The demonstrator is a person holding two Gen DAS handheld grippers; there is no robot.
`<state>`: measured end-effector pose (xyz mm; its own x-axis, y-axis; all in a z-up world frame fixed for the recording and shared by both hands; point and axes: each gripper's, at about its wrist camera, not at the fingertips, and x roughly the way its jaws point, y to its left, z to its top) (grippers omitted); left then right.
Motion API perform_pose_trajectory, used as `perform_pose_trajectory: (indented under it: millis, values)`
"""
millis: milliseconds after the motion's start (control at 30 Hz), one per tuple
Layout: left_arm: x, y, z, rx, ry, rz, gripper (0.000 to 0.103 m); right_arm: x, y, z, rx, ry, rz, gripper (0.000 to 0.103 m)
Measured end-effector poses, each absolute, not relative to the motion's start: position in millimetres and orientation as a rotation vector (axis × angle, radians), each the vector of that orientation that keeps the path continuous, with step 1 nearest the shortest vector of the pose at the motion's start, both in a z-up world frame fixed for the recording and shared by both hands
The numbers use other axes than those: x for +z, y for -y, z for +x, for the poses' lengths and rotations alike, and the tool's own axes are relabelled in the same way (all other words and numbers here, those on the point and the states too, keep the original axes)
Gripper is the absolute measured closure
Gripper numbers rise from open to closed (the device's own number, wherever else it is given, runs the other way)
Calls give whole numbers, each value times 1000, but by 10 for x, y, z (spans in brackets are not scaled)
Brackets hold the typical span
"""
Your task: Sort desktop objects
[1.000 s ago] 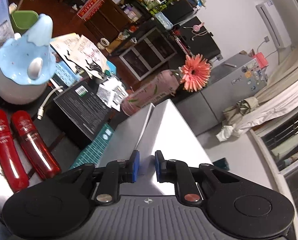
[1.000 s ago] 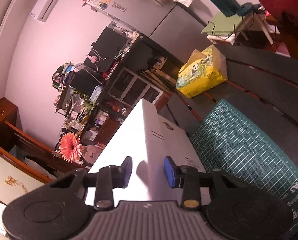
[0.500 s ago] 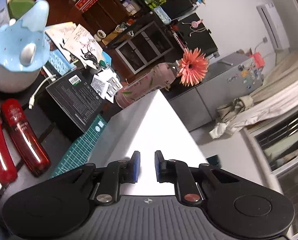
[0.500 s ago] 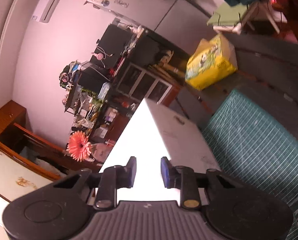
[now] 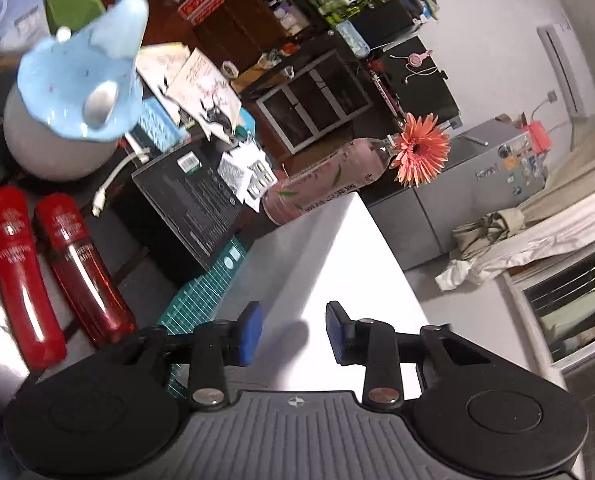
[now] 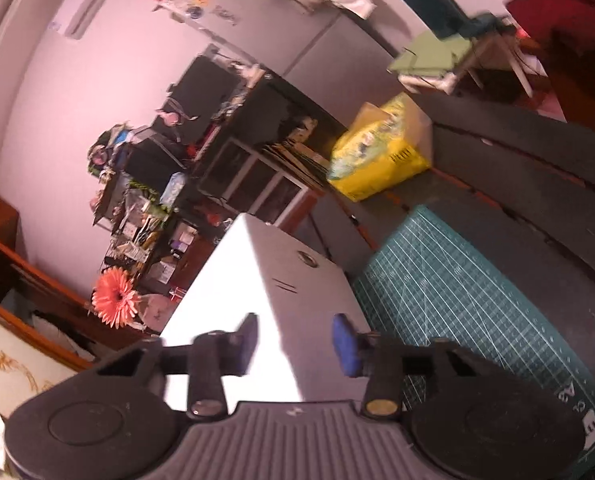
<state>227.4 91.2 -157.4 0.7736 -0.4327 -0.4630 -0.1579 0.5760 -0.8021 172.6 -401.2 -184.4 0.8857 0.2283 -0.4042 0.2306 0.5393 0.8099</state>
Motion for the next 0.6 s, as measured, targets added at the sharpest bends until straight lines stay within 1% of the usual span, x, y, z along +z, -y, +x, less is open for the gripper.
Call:
perform_pose_trajectory:
  millis: [133, 200, 267, 367, 600]
  values:
    - [-1681, -902, 2318, -192, -709, -998, 63, -1979, 4049, 1768, 18, -528, 1082, 57]
    - [-1731, -891, 2336, -200, -719, -1013, 61, -2052, 4056, 1794, 31, -547, 1115, 54]
    - [-1780, -886, 2347, -207, -723, -1037, 59, -2115, 4063, 1808, 40, -551, 1149, 48]
    - [-1828, -893, 2345, -204, -717, -1066, 54, -2192, 4080, 1822, 53, -548, 1202, 48]
    - [-1943, -923, 2345, -216, -718, -1170, 53, -2317, 4090, 1855, 89, -544, 1298, 48]
